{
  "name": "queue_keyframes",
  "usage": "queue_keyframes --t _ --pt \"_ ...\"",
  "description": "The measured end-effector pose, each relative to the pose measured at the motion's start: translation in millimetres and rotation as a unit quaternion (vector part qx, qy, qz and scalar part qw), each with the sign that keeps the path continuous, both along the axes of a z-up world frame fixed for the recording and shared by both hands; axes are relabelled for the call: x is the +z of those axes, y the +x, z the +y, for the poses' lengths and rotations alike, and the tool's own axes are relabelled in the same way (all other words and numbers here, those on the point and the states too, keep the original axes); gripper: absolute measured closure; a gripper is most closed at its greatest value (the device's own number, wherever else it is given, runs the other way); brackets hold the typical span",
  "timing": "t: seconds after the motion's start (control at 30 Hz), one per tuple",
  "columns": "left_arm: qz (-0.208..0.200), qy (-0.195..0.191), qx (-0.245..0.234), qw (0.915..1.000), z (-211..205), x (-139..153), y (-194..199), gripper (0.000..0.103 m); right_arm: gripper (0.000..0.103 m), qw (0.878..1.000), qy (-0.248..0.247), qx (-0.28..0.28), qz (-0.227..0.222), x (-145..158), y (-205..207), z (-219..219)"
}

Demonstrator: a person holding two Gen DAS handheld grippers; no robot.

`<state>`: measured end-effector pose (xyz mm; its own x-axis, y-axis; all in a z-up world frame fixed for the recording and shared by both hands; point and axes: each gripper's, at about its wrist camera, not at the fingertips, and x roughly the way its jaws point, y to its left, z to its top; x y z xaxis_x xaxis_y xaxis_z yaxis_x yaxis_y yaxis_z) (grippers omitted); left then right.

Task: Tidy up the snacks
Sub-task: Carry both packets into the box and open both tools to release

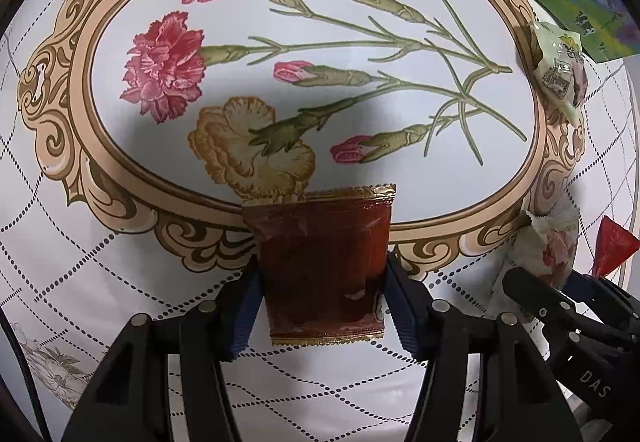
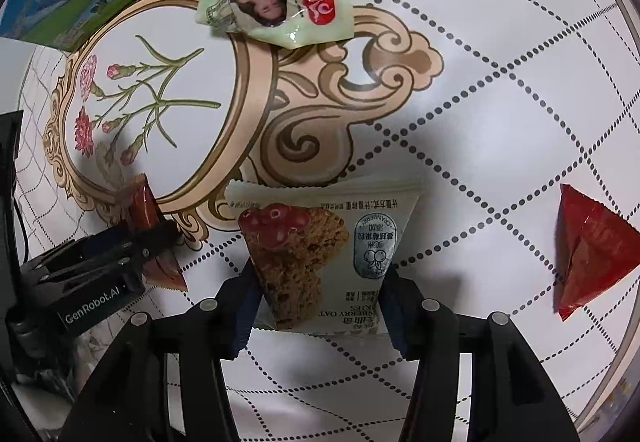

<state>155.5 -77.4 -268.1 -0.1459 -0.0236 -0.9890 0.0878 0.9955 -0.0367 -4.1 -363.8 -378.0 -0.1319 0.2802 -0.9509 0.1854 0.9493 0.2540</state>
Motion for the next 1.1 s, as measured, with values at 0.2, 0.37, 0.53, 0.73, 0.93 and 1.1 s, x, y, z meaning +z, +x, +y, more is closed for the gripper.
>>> queue_keyframes --t 0.2,0.37,0.53,0.73,0.93,1.1 --pt "-0.009 0.004 -0.011 0.9999 2 6 1 0.049 0.049 1.000 -0.004 -0.004 -0.010 0 2 -3" --pt "-0.038 -0.004 -0.025 0.9989 -9 44 4 0.049 0.051 0.999 0.014 -0.004 -0.030 29 -1 -2" --pt "-0.082 -0.038 -0.037 0.9952 -15 100 17 0.049 0.051 0.996 0.044 -0.002 -0.079 83 18 -9" --pt "-0.134 -0.090 -0.044 0.9859 -31 179 56 0.049 0.051 0.985 0.050 0.005 -0.166 167 60 -26" --pt "-0.163 -0.097 -0.044 0.9809 -45 222 136 0.049 0.051 0.975 0.016 0.010 -0.222 215 130 -44" --pt "-0.147 -0.064 -0.053 0.9856 -60 200 211 0.049 0.051 0.980 -0.010 0.015 -0.199 196 203 -44"
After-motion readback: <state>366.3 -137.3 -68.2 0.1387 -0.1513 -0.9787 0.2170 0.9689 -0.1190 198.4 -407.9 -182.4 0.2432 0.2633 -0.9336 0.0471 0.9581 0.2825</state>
